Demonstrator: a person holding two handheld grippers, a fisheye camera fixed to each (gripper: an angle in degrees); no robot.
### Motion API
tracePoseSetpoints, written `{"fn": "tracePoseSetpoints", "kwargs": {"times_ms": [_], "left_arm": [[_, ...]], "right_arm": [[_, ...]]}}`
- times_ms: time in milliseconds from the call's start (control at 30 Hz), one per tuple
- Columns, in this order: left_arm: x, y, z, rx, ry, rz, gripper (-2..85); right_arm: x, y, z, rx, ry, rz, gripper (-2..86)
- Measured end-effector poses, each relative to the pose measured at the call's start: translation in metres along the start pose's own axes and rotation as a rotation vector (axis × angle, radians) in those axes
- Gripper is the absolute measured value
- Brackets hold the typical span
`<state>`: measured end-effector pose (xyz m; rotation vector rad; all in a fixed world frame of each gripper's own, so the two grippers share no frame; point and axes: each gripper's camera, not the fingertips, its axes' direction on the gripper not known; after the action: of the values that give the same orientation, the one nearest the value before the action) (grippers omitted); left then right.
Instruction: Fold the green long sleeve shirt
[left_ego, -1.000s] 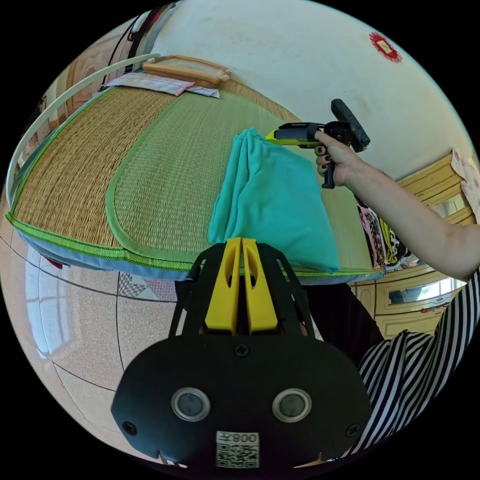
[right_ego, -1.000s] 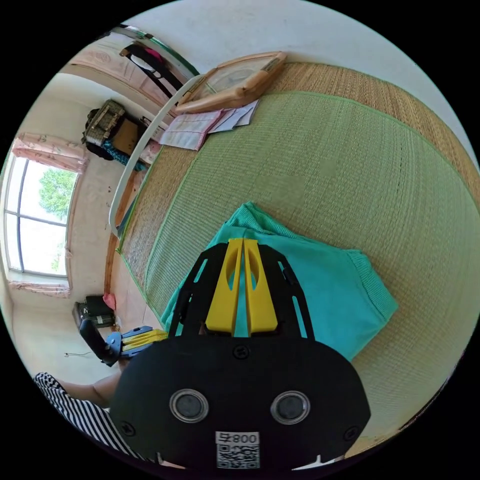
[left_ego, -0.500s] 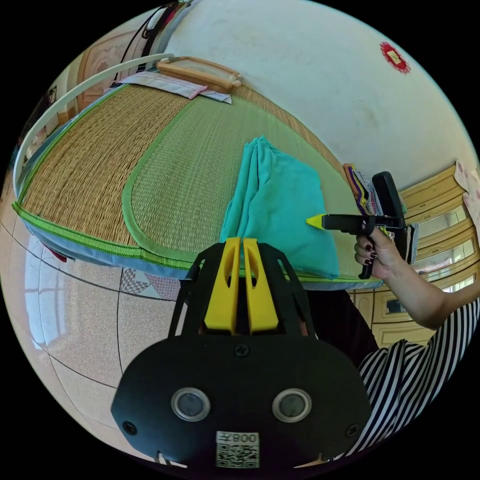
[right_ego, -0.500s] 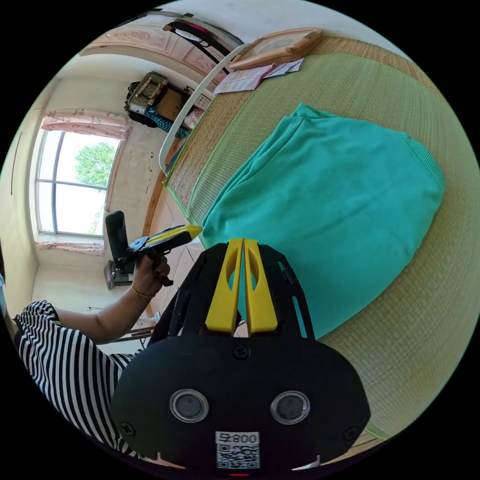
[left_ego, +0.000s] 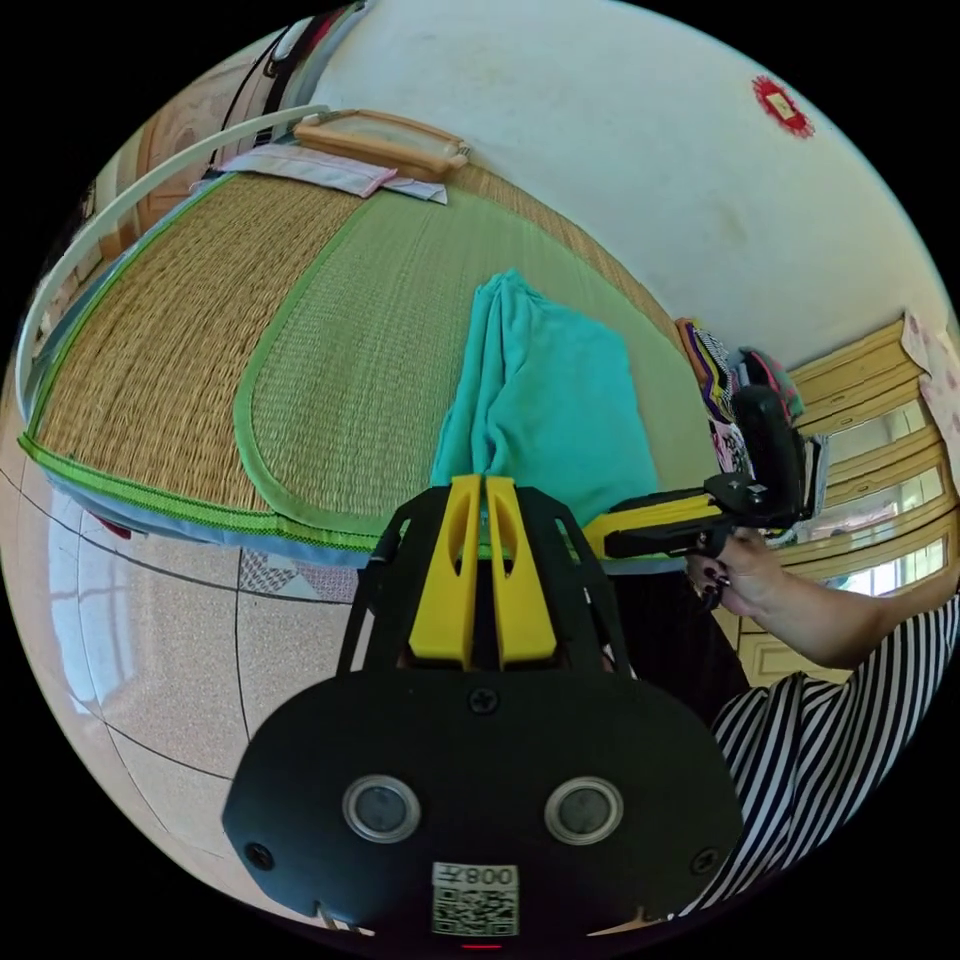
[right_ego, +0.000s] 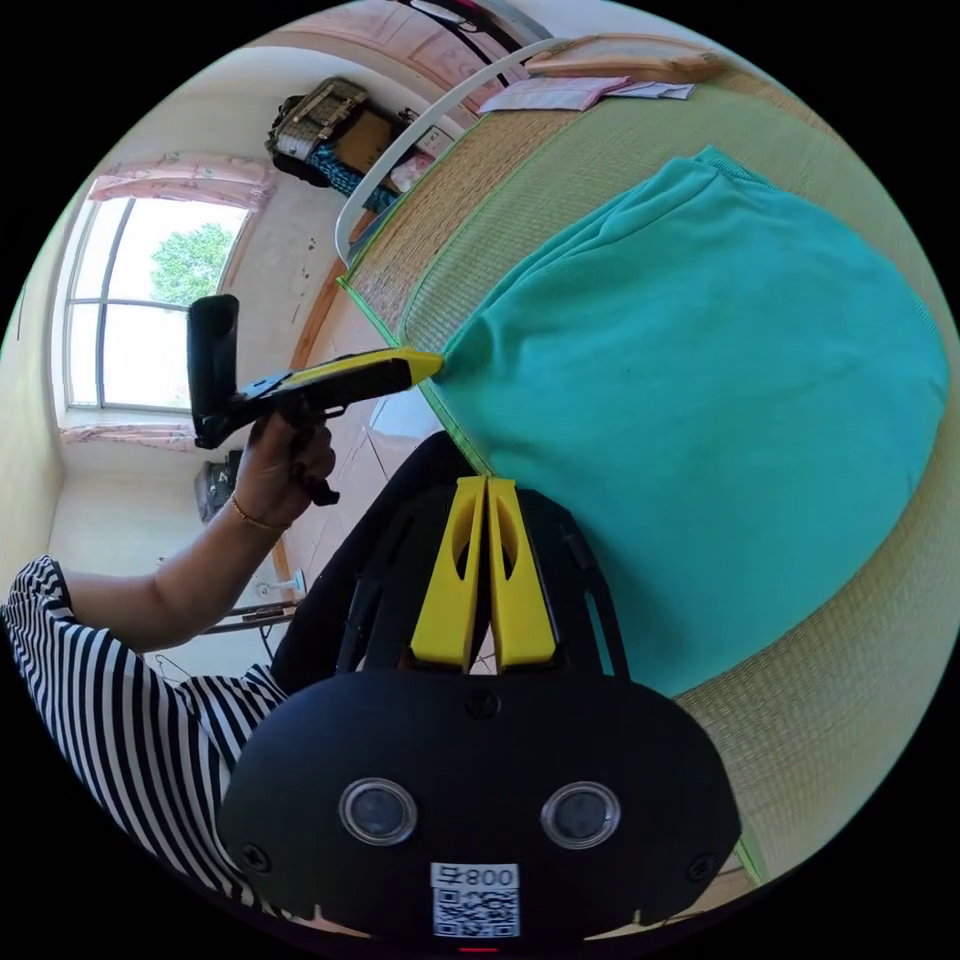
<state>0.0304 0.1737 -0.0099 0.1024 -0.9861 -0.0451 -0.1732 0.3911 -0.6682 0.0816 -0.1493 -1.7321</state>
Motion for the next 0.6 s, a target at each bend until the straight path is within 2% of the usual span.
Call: {"fn": "tracePoseSetpoints", "kwargs": {"times_ms": [333, 600], "left_arm": [[-0.010, -0.009, -0.006, -0.051, -0.021, -0.049, 0.6], [0.013, -0.023, -0.050, 0.057, -0.010, -0.020, 0.3]], "right_arm": [[-0.036, 0.002, 0.018, 0.064, 0.045, 0.008, 0.0], [-0.044, -0.010, 0.076, 0.065, 0.073, 0.040, 0.1]]}}
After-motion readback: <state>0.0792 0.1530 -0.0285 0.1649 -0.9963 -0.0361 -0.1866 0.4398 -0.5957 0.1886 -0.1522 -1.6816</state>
